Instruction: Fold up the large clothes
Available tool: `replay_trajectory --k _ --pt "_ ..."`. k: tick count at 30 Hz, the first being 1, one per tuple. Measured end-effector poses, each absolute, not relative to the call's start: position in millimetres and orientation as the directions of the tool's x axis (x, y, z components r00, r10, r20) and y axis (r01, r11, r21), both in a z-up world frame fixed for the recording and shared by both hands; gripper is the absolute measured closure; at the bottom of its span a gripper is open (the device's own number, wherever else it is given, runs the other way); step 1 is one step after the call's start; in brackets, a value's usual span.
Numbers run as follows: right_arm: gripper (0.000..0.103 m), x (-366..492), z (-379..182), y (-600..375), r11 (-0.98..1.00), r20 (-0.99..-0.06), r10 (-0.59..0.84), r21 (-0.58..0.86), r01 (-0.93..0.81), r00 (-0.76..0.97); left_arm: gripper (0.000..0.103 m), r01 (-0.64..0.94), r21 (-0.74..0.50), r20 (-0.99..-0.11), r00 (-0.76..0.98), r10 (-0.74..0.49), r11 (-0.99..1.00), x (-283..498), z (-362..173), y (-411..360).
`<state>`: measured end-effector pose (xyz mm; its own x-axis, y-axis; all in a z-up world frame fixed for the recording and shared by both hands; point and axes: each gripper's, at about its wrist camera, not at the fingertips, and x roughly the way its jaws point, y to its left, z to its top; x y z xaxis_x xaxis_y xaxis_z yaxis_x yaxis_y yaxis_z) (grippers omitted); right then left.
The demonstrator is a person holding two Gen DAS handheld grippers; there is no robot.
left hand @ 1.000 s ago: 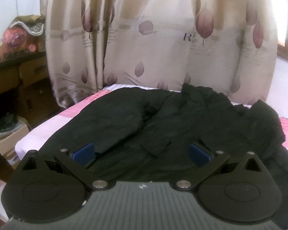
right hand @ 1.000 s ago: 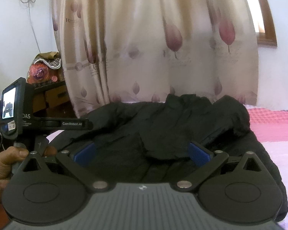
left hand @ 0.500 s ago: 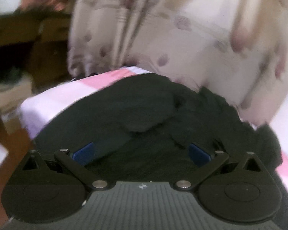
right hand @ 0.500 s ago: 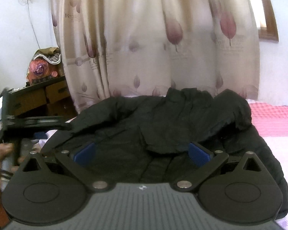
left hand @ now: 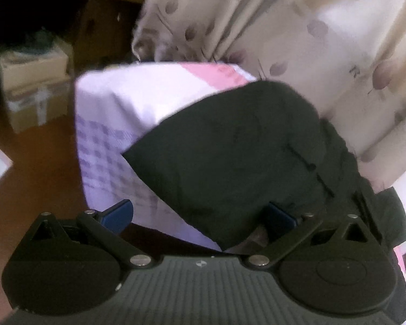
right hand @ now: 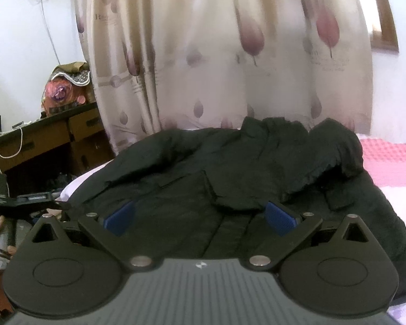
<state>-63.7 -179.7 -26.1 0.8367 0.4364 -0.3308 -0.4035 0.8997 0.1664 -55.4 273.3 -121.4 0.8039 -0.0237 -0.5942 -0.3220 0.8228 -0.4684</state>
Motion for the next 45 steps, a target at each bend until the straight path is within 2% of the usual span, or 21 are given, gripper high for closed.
replay_trajectory --k 2,3,4,6,7,9,16,20,21,22,23,24,25,27,30,35,40,41,43,44,45 --pt "0.000 -63.5 -26.1 -178.2 0.900 -0.337 0.436 0.166 -0.403 0.835 0.006 -0.302 -0.483 -0.574 0.818 -0.036 0.822 -47.4 -124.0 271.9" --pt "0.000 -63.6 -26.3 -177.6 0.900 -0.340 0.436 0.167 -0.402 0.833 0.020 -0.278 -0.466 -0.563 0.826 -0.039 0.840 -42.4 -123.1 270.2" --pt "0.000 -62.8 -26.1 -177.1 0.901 -0.344 0.434 0.167 -0.401 0.832 0.050 -0.270 -0.446 -0.566 0.823 -0.035 0.853 -37.0 -122.1 269.1" --pt "0.000 -61.4 -26.0 -176.4 0.901 -0.350 0.433 0.165 -0.401 0.831 0.085 -0.271 -0.431 -0.575 0.818 -0.030 0.861 -32.2 -115.6 271.0" --pt "0.000 -61.1 -26.1 -176.3 0.902 -0.351 0.433 0.164 -0.401 0.831 0.091 -0.284 -0.414 -0.569 0.822 -0.002 0.865 -32.7 -108.8 273.5" --pt "0.000 -60.7 -26.4 -176.4 0.903 -0.351 0.430 0.163 -0.398 0.832 0.094 -0.331 -0.359 -0.531 0.841 0.101 0.873 -35.2 -91.7 280.5" --pt "0.000 -58.4 -28.2 -172.9 0.901 -0.361 0.433 0.163 -0.401 0.826 0.097 -0.482 -0.312 -0.382 0.853 0.356 0.819 -35.6 -19.3 323.1" --pt "0.000 -58.1 -28.0 -173.0 0.899 -0.357 0.437 0.158 -0.408 0.825 0.095 -0.515 -0.250 -0.405 0.825 0.395 0.820 -14.4 -5.1 328.4" --pt "0.000 -57.6 -28.1 -173.5 0.899 -0.355 0.438 0.157 -0.409 0.826 0.086 -0.532 -0.217 -0.415 0.809 0.416 0.818 -10.8 -5.4 324.8" --pt "0.000 -56.2 -27.9 -175.4 0.898 -0.350 0.439 0.157 -0.410 0.827 0.066 -0.543 -0.193 -0.419 0.799 0.432 0.817 -8.7 -5.0 319.7" --pt "0.000 -55.0 -27.7 -177.1 0.899 -0.343 0.438 0.153 -0.411 0.831 0.054 -0.549 -0.188 -0.408 0.798 0.444 0.814 -13.8 -5.6 314.0" --pt "0.000 -53.0 -27.1 -178.6 0.900 -0.338 0.435 0.139 -0.412 0.835 0.029 -0.551 -0.199 -0.382 0.805 0.454 0.810 -20.8 -6.0 308.4" --pt "0.000 -48.2 -26.0 -180.5 0.904 -0.337 0.424 0.111 -0.412 0.840 0.013 -0.546 -0.215 -0.353 0.817 0.457 0.810 -27.4 -5.6 302.5" --pt "0.000 -38.6 -24.6 -180.2 0.911 -0.327 0.399 0.031 -0.412 0.857 0.011 -0.502 -0.221 -0.294 0.852 0.433 0.836 -33.3 0.1 279.3" --pt "0.000 -15.4 -28.8 -173.9 0.905 -0.316 0.356 -0.117 -0.409 0.879 0.008 -0.384 -0.201 -0.270 0.906 0.325 0.901 -29.3 6.9 233.4" --pt "0.000 33.9 -50.8 -145.0 0.861 -0.406 0.356 -0.208 -0.465 0.842 0.000 -0.171 -0.229 -0.280 0.954 0.103 0.958 -1.4 1.7 155.6" --pt "0.000 59.2 -78.9 -107.7 0.790 -0.448 0.319 -0.361 -0.495 0.835 0.000 -0.095 -0.233 -0.331 0.944 0.013 0.968 39.9 -25.8 105.5" --pt "0.005 67.8 -81.1 -104.4 0.782 -0.465 0.320 -0.363 -0.507 0.825 0.000 -0.091 -0.242 -0.341 0.940 0.003 0.966 51.8 -31.8 99.0" --pt "0.039 86.1 -86.5 -100.1 0.773 -0.499 0.313 -0.360 -0.522 0.808 0.000 -0.115 -0.243 -0.364 0.931 0.019 0.963 72.9 -44.0 87.3" --pt "0.062 97.6 -90.2 -97.7 0.772 -0.526 0.273 -0.380 -0.510 0.805 0.000 -0.130 -0.237 -0.377 0.926 0.032 0.963 83.9 -48.9 87.2" --pt "0.071 104.3 -89.8 -99.1 0.773 -0.537 0.266 -0.377 -0.510 0.800 0.001 -0.148 -0.229 -0.392 0.919 0.048 0.962 94.4 -54.7 84.7"
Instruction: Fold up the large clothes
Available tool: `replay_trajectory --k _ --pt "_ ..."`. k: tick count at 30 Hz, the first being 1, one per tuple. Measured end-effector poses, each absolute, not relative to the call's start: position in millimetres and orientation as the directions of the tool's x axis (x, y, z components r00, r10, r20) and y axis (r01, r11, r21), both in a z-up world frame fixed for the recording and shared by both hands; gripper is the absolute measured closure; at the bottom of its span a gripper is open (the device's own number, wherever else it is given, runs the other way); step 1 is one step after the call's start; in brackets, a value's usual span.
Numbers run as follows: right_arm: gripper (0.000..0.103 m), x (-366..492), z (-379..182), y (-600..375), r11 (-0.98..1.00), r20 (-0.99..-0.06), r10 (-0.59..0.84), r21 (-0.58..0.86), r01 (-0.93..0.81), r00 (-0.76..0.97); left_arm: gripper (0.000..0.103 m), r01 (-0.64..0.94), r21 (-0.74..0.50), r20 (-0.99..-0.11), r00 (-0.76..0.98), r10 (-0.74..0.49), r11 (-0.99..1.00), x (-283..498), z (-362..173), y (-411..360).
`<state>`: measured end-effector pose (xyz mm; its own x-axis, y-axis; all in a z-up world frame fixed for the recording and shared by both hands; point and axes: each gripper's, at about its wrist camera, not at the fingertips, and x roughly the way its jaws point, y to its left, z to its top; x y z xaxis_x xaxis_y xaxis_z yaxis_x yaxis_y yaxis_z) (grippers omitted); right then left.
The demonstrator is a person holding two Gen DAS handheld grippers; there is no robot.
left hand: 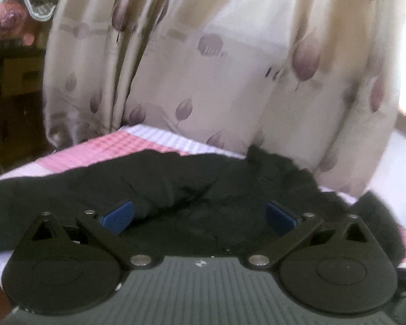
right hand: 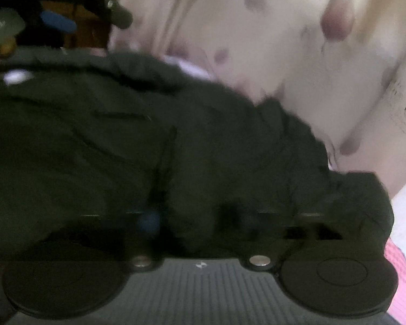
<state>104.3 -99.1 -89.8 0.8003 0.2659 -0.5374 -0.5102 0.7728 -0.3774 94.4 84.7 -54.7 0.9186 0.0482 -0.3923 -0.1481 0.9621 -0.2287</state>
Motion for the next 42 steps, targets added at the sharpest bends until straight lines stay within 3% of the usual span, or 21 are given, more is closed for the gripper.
replay_trajectory --k 3,5,8,12,14,16,19,20,22,23,25,27,32,33,34,35,36,38,42 --pt "0.082 106.2 -62.0 -127.5 0.804 -0.440 0.258 -0.396 -0.444 0.860 0.001 -0.180 -0.177 -0.408 0.908 0.095 0.968 115.5 -67.5 82.2" --pt "0.082 108.8 -28.5 -170.2 0.855 -0.350 0.209 -0.387 -0.344 0.913 0.001 -0.200 -0.131 -0.412 0.902 0.130 0.971 123.3 -75.2 81.2" --pt "0.091 110.2 21.4 -257.6 0.919 -0.219 0.048 -0.372 -0.129 0.975 0.001 -0.215 -0.110 -0.426 0.892 0.150 0.970 131.0 -90.1 78.8" --pt "0.091 107.0 65.9 -397.5 0.938 -0.138 -0.228 -0.295 0.180 0.964 0.001 -0.220 -0.134 -0.461 0.877 0.136 0.966 135.9 -104.7 83.0" --pt "0.091 109.8 68.5 -457.1 0.914 -0.148 -0.342 -0.279 0.293 0.928 0.001 -0.220 -0.130 -0.465 0.875 0.137 0.967 135.8 -107.7 82.9" --pt "0.091 114.9 62.2 -514.0 0.903 -0.225 -0.415 -0.225 0.367 0.882 0.000 -0.213 -0.121 -0.456 0.879 0.136 0.970 134.1 -108.2 81.0" --pt "0.089 100.7 48.0 -539.8 0.954 -0.305 -0.292 -0.028 0.298 0.906 0.000 -0.200 -0.111 -0.452 0.882 0.130 0.973 132.1 -110.2 78.7" --pt "0.079 93.5 40.3 -525.4 0.975 -0.294 -0.214 -0.005 0.222 0.931 0.000 -0.201 -0.108 -0.453 0.882 0.131 0.974 132.4 -111.0 77.4" --pt "0.037 87.8 28.4 -483.5 0.998 -0.288 -0.070 -0.014 0.069 0.955 0.000 -0.205 -0.092 -0.463 0.875 0.141 0.974 134.5 -111.9 74.6" --pt "0.001 87.0 20.1 -460.2 1.000 -0.287 0.030 0.005 -0.030 0.958 0.000 -0.209 -0.080 -0.470 0.870 0.148 0.975 135.7 -112.0 73.2" --pt "0.000 93.2 3.6 -417.8 0.978 -0.290 0.209 0.067 -0.198 0.934 0.000 -0.211 -0.060 -0.474 0.866 0.158 0.976 136.4 -112.1 70.9" --pt "0.000 113.8 -14.3 -373.2 0.939 -0.350 0.344 0.135 -0.316 0.872 0.000 -0.208 -0.052 -0.473 0.867 0.159 0.977 135.4 -112.7 70.6" --pt "0.000 164.5 -45.3 -314.2 0.891 -0.416 0.454 0.232 -0.391 0.788 0.000 -0.208 -0.060 -0.484 0.862 0.154 0.976 137.2 -114.7 72.2" --pt "0.001 168.1 -46.9 -304.8 0.897 -0.441 0.443 0.218 -0.386 0.781 0.000 -0.207 -0.064 -0.486 0.861 0.151 0.976 137.7 -115.1 72.8" --pt "0.010 175.4 -51.1 -296.2 0.895 -0.469 0.446 0.216 -0.391 0.762 0.000 -0.206 -0.066 -0.490 0.859 0.148 0.976 138.1 -115.5 73.7" --pt "0.054 183.5 -58.5 -289.6 0.885 -0.498 0.464 0.225 -0.407 0.733 0.000 -0.205 -0.068 -0.495 0.857 0.146 0.976 138.7 -116.0 74.0" --pt "0.083 191.3 -64.6 -283.2 0.888 -0.535 0.455 0.214 -0.408 0.712 0.000 -0.206 -0.069 -0.498 0.855 0.145 0.976 139.1 -116.5 74.1" --pt "0.090 186.6 -64.0 -284.8 0.888 -0.543 0.451 0.197 -0.415 0.708 0.000 -0.205 -0.073 -0.500 0.854 0.142 0.976 139.3 -116.6 74.6" --pt "0.092 172.3 -9.2 -356.4 0.952 -0.402 0.302 0.088 -0.292 0.864 0.000 -0.200 -0.087 -0.502 0.855 0.131 0.976 139.5 -117.7 76.1"
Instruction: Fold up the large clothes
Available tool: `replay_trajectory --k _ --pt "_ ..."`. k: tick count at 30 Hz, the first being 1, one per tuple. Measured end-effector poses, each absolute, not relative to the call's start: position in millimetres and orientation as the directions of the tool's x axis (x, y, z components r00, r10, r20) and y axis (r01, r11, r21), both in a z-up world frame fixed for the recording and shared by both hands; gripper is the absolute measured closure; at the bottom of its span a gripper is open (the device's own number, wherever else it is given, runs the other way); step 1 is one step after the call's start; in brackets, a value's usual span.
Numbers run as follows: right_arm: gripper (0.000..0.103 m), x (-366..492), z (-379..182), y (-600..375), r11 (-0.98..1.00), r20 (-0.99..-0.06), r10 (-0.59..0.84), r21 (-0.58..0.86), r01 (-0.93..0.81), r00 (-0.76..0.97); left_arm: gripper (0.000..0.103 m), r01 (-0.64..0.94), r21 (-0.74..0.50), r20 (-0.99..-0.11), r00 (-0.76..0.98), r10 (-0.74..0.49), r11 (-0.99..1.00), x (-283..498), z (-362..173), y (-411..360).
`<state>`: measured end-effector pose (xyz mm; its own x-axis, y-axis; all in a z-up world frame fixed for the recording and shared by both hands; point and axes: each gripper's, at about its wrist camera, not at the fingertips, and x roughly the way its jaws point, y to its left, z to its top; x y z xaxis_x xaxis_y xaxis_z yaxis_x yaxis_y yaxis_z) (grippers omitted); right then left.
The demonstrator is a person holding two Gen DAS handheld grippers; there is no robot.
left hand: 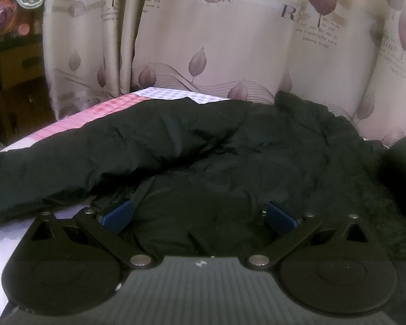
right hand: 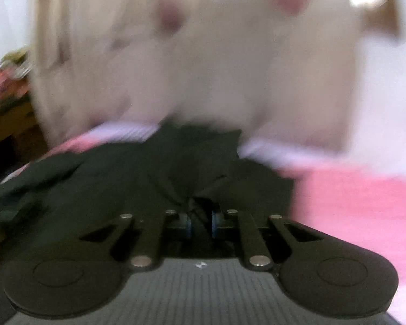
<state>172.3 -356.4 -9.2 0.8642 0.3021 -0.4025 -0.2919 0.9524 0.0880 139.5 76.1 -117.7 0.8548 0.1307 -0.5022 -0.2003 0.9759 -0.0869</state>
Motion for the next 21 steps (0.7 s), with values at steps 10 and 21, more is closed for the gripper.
replay_trajectory --k 10,21 --pt "0.092 181.0 20.4 -591.6 0.948 -0.400 -0.317 -0.144 0.282 0.860 0.000 -0.184 -0.082 -0.506 0.854 0.118 0.979 141.3 -118.6 75.1" --pt "0.080 175.9 -108.7 -663.0 0.828 -0.545 -0.512 -0.105 0.551 0.665 0.000 -0.172 -0.047 -0.520 0.845 0.123 0.984 142.6 -117.4 72.7"
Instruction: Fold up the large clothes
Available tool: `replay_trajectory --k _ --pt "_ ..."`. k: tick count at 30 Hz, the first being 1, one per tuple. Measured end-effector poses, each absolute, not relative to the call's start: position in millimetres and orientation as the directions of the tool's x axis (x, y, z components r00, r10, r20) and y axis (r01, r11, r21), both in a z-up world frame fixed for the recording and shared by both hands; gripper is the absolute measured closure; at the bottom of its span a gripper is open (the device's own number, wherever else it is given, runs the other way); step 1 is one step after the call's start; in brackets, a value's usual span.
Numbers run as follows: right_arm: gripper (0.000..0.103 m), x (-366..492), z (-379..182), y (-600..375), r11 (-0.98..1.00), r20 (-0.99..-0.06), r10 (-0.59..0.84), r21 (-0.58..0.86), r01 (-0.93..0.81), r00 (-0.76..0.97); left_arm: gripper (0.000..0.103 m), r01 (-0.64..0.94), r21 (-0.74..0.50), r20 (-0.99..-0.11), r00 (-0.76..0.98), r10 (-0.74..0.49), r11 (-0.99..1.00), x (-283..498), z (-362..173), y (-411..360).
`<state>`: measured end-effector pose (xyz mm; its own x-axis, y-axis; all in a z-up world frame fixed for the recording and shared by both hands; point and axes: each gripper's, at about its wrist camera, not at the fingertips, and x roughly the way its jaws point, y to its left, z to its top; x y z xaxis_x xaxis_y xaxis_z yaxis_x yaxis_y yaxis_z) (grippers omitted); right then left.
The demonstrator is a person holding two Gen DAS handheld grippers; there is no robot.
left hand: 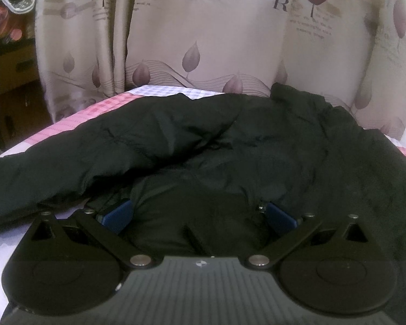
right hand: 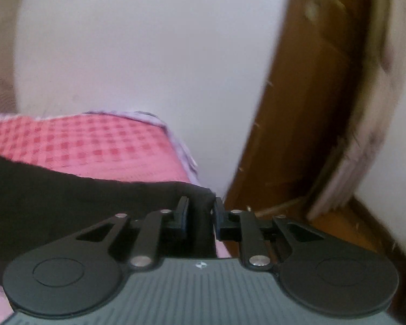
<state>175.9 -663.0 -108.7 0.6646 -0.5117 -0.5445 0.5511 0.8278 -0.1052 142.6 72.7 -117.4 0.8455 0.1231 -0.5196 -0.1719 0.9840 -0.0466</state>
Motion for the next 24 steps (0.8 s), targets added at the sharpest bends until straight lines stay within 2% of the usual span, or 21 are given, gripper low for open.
replay_trajectory --k 2,4,5,6,7,8,11,16,17,18,19,20,21,23,24 --pt "0.080 157.0 -99.3 -654.0 0.830 -0.515 -0.487 -0.023 0.557 0.705 0.000 -0.165 -0.051 -0.518 0.848 0.115 0.985 140.2 -114.5 73.7" --pt "0.073 127.8 -80.3 -632.7 0.875 -0.466 -0.380 0.101 0.474 0.799 0.000 -0.150 -0.085 -0.518 0.851 0.085 0.985 130.9 -107.5 78.1" --pt "0.052 110.4 -72.6 -621.5 0.901 -0.459 -0.298 0.155 0.405 0.837 0.000 -0.137 -0.124 -0.517 0.854 0.053 0.983 122.4 -101.8 82.8" --pt "0.018 94.4 -63.8 -603.7 0.924 -0.454 -0.194 0.213 0.317 0.870 0.000 -0.125 -0.156 -0.512 0.858 0.028 0.980 113.7 -96.4 87.4" --pt "0.006 75.5 -60.9 -583.6 0.939 -0.447 -0.077 0.268 0.216 0.891 0.000 -0.113 -0.182 -0.502 0.865 0.007 0.977 102.5 -90.2 92.4" --pt "0.000 59.8 -60.4 -566.0 0.944 -0.438 0.011 0.301 0.135 0.899 0.000 -0.109 -0.193 -0.491 0.871 0.000 0.975 88.8 -83.6 98.4" --pt "0.000 13.7 -67.8 -500.7 0.948 -0.459 0.200 0.315 -0.053 0.866 0.000 -0.108 -0.173 -0.471 0.882 0.014 0.979 51.0 -69.7 116.5" --pt "0.002 -22.7 -99.8 -423.7 0.943 -0.543 0.302 0.290 -0.163 0.784 0.000 -0.146 -0.082 -0.491 0.867 0.087 0.986 -4.1 -64.5 149.0" --pt "0.013 -26.6 -104.1 -415.5 0.944 -0.550 0.303 0.288 -0.163 0.779 0.000 -0.148 -0.085 -0.508 0.857 0.085 0.985 -11.2 -67.6 156.1" --pt "0.034 -28.7 -109.6 -407.7 0.937 -0.553 0.319 0.305 -0.170 0.769 0.000 -0.150 -0.086 -0.529 0.845 0.082 0.985 -15.0 -71.8 162.5" --pt "0.043 -26.2 -110.3 -399.8 0.927 -0.558 0.340 0.332 -0.171 0.757 0.000 -0.151 -0.085 -0.549 0.832 0.080 0.985 -18.9 -78.1 167.0" --pt "0.047 -26.2 -113.6 -396.9 0.922 -0.549 0.343 0.352 -0.162 0.762 0.000 -0.145 -0.084 -0.567 0.821 0.072 0.986 -21.3 -83.3 170.0" --pt "0.057 -26.7 -114.9 -394.6 0.923 -0.537 0.336 0.352 -0.156 0.774 0.000 -0.135 -0.083 -0.584 0.809 0.062 0.987 -22.3 -89.7 170.9" --pt "0.066 -29.2 -119.0 -391.8 0.922 -0.534 0.326 0.362 -0.137 0.780 0.002 -0.106 -0.077 -0.609 0.792 0.037 0.991 -21.5 -103.5 168.9" --pt "0.071 -31.6 -120.0 -394.0 0.913 -0.528 0.331 0.387 -0.125 0.782 0.009 -0.081 -0.066 -0.621 0.784 0.022 0.995 -19.2 -110.2 165.7"
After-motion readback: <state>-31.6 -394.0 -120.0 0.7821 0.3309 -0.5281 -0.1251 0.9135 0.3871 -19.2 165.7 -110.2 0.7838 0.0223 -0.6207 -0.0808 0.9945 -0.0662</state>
